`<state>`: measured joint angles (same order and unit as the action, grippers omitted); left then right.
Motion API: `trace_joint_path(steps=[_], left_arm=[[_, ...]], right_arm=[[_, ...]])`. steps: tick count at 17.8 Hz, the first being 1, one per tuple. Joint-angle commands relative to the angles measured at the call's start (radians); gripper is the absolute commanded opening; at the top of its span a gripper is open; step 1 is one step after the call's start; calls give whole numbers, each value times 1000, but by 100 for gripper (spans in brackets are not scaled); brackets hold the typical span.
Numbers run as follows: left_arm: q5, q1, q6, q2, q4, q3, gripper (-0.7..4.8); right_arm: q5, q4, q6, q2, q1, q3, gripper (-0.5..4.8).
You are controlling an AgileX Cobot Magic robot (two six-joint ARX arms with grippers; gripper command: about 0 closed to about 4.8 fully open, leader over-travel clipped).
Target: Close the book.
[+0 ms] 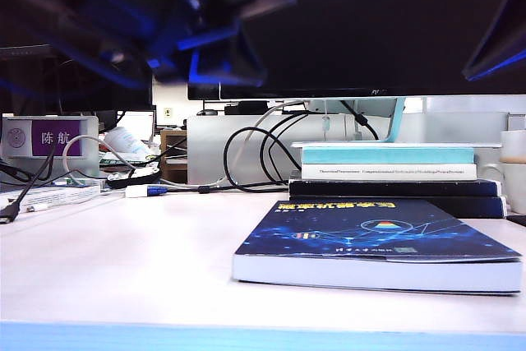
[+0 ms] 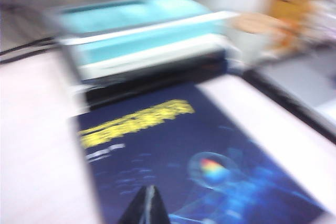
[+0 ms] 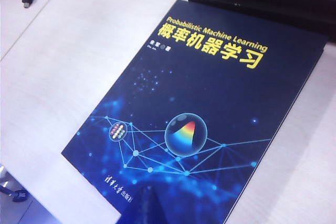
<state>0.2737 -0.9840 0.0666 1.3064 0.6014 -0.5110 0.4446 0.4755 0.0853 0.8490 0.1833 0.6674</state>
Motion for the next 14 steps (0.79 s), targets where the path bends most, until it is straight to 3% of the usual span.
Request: trace_joint_path(steps=[1, 2, 6, 10, 14], left_arm=[[-414, 124, -5, -126, -55, -2, -5], [-485, 178, -7, -175, -92, -2, -5], [-510, 444, -34, -448, -357, -2, -5], [-701, 631, -104, -743, -634, 5, -5], [-687, 734, -118, -959, -779, 44, -5]], right_arm=[[-1, 1, -1, -2, -1, 6, -1], [0, 3, -1, -2, -1, 6, -1], [0, -25, 0, -19, -1, 6, -1], [-2, -84, 0, -90, -2, 5, -1], [-142, -93, 0, -185, -2, 5, -1]])
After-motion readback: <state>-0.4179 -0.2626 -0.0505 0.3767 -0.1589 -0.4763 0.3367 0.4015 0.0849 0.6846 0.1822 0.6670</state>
